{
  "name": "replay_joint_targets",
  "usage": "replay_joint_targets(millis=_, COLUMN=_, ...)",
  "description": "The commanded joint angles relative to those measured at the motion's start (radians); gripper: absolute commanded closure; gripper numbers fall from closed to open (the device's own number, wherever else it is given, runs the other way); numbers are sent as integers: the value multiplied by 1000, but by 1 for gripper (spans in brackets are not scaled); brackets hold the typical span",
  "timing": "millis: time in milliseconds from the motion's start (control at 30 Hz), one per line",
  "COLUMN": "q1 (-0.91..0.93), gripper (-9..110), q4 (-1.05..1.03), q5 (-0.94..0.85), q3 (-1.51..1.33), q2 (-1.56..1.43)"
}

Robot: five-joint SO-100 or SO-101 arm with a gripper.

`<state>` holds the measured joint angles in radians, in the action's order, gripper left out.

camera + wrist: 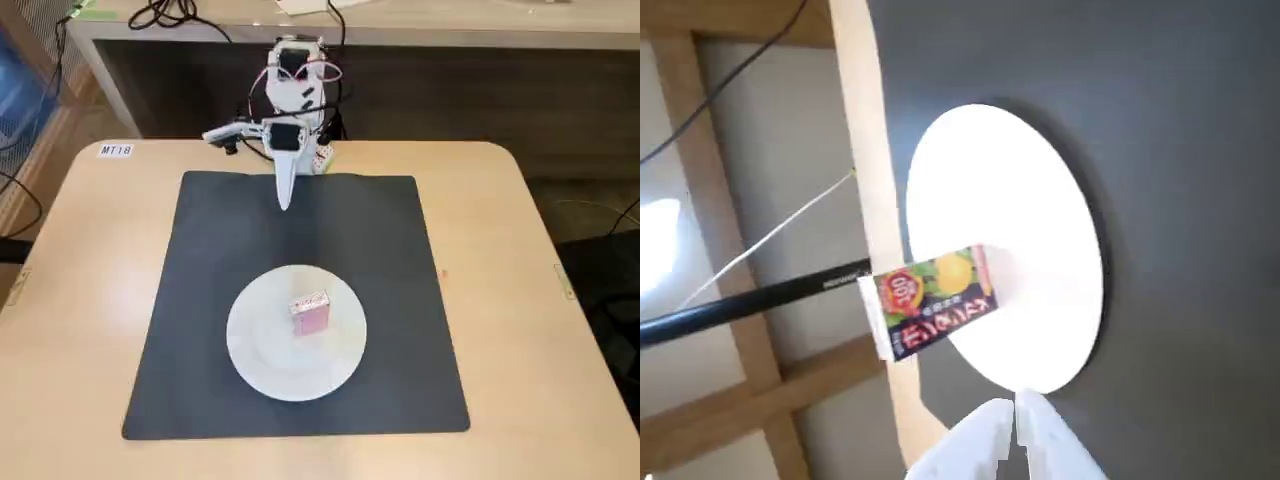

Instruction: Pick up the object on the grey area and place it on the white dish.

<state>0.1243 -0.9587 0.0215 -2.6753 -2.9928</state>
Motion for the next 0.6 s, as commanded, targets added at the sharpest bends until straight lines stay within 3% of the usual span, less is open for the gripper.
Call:
replay_joint_targets(millis=0, q1=0, gripper=101, q4=52, q5=-3, q3=-95, q2=-77)
replay_joint_targets(millis=233, q1=-3, gripper=101, q4=61, q5=17, q3=-345, q2=-359)
replay_joint_targets(millis=567, q1=-23, gripper=101, q4=140, q5=-17, q3=-457, q2=-359)
